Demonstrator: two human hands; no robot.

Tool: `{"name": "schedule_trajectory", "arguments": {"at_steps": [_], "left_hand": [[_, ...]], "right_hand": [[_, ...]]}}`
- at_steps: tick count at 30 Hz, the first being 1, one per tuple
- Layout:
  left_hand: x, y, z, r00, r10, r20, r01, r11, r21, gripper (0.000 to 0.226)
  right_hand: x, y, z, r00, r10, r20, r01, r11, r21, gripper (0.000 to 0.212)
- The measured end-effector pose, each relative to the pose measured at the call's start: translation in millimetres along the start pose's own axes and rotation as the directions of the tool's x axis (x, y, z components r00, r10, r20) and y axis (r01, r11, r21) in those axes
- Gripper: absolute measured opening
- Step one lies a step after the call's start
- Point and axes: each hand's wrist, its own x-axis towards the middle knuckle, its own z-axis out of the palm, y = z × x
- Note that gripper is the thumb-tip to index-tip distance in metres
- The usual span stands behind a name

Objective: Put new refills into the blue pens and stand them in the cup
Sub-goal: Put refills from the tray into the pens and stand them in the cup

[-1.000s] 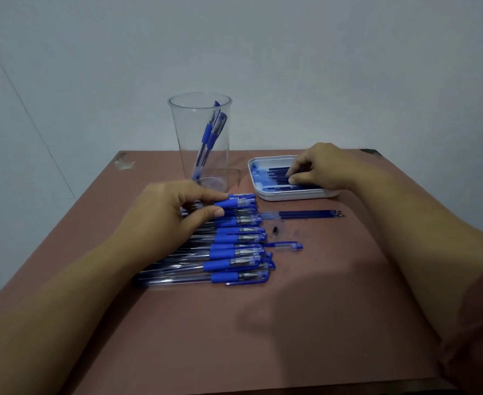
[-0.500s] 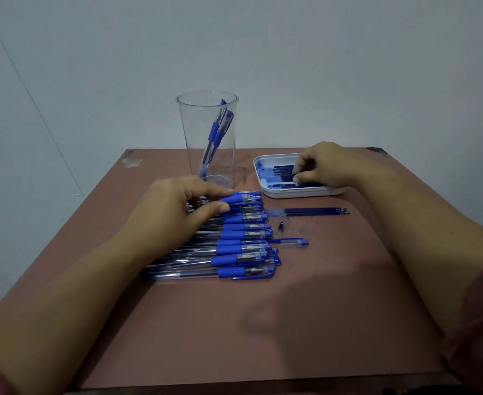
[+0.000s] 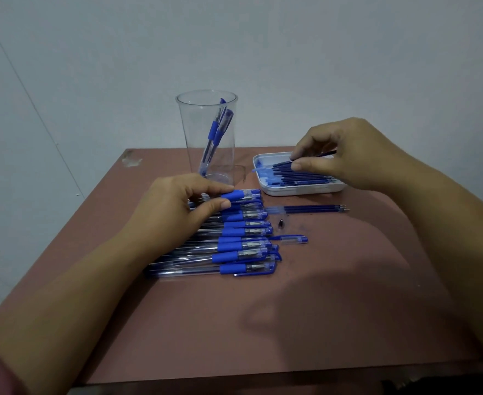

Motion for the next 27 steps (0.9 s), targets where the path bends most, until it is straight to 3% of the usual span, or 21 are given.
{"name": "schedule_trajectory", "arguments": {"at_steps": [7, 15, 27], "left_hand": [[0, 2, 0, 1.000, 0.001, -0.006, -0.001, 1.000, -0.008, 0.026], [1, -1, 2, 0.999, -0.025, -0.026, 0.024, 0.999, -0.025, 0.024], [1, -3, 1, 0.997, -0.075, -0.016, 0.074, 0.996, -0.050, 0.024]], "right_hand": [[-33, -1, 28, 0.990, -0.002, -0.143, 0.024, 0.989, 0.149, 0.007], [-33, 7, 39, 0.990, 0.035, -0.134, 0.003, 0.961, 0.278, 0.012], [-30, 7, 40, 0.996, 0.007, -0.094, 0.017, 0.967, 0.256, 0.013]]}}
